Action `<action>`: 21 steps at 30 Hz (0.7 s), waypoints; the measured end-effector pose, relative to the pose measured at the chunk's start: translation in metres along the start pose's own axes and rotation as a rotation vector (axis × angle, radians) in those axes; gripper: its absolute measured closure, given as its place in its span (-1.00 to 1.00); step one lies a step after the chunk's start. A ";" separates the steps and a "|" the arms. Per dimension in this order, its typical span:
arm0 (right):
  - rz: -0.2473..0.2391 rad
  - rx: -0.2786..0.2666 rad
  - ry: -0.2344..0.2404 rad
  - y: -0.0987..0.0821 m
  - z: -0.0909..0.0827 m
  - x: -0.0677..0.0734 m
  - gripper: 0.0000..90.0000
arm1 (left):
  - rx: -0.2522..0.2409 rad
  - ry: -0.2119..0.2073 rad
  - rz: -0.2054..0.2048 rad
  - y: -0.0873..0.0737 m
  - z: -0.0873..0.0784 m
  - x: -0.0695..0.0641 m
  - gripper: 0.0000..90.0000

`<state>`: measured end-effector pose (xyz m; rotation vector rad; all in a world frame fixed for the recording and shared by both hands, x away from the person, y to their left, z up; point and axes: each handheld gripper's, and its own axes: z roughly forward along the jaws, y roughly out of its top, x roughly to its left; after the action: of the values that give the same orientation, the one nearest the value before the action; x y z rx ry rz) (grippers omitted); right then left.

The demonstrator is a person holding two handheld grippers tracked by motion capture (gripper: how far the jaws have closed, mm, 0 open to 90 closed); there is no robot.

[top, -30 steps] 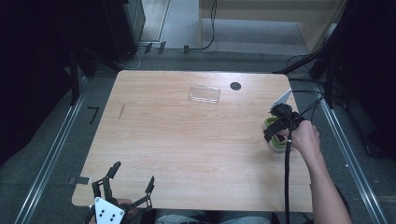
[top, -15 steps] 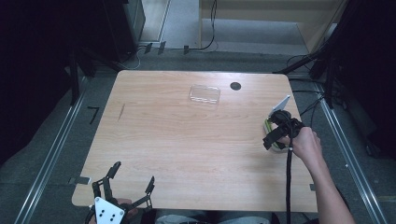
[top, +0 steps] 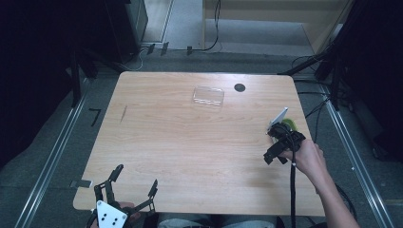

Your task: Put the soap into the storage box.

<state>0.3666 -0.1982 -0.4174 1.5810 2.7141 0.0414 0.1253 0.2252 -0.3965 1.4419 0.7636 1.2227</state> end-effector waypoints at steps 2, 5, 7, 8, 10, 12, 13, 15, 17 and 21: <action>-0.012 0.005 -0.005 -0.003 0.002 0.005 -1.00 | 0.000 -0.001 0.001 0.000 0.000 0.000 -0.78; -0.034 0.014 -0.004 -0.008 0.005 0.011 -1.00 | 0.000 -0.001 0.001 0.000 0.000 0.000 -0.78; -0.046 0.018 -0.006 -0.011 0.008 0.015 -1.00 | 0.001 0.000 0.002 0.000 0.000 0.000 -0.78; -0.044 0.025 -0.007 -0.011 0.008 0.017 -1.00 | 0.001 -0.001 0.003 0.000 0.000 0.000 -0.78; -0.053 0.027 -0.009 -0.013 0.009 0.020 -1.00 | 0.002 -0.001 0.004 0.000 0.000 0.000 -0.78; -0.061 0.026 -0.007 -0.014 0.011 0.021 -1.00 | 0.002 -0.001 0.004 0.000 0.000 0.000 -0.78; -0.070 0.031 0.003 -0.017 0.012 0.025 -1.00 | 0.002 0.000 0.004 0.000 0.000 0.000 -0.78; -0.077 0.042 0.000 -0.019 0.013 0.028 -1.00 | 0.003 0.000 0.004 0.000 0.000 0.000 -0.78; -0.085 0.040 0.001 -0.022 0.015 0.031 -1.00 | 0.001 0.000 0.003 0.000 0.000 0.000 -0.78; -0.111 0.048 0.001 -0.028 0.021 0.038 -1.00 | 0.003 0.000 0.004 0.000 0.000 0.000 -0.78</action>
<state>0.3244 -0.1784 -0.4385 1.4389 2.8183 -0.0228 0.1249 0.2249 -0.3965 1.4465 0.7625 1.2251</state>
